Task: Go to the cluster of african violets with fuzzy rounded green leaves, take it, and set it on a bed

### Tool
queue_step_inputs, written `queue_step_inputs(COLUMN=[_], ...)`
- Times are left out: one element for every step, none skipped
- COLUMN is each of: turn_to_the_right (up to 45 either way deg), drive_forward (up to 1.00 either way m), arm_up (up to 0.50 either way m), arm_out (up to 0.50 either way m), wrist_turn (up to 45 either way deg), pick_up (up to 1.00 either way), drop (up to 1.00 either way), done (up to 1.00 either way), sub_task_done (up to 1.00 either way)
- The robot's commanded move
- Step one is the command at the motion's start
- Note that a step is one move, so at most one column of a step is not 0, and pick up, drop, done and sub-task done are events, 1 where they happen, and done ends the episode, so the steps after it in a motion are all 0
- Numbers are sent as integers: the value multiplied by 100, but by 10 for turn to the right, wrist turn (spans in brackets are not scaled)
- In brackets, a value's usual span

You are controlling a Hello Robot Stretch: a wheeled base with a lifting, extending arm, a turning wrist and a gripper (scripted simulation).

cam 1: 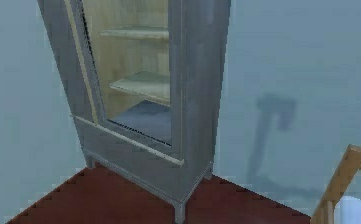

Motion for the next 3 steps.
queue_step_inputs(turn_to_the_right=[0,0,0], drive_forward=[0,0,0], arm_up=[0,10,0], arm_out=[0,0,-8], wrist_turn=[0,0,0], pick_up=[0,0,0], drop=[100,0,0], done=[0,0,0], sub_task_done=[0,0,0])
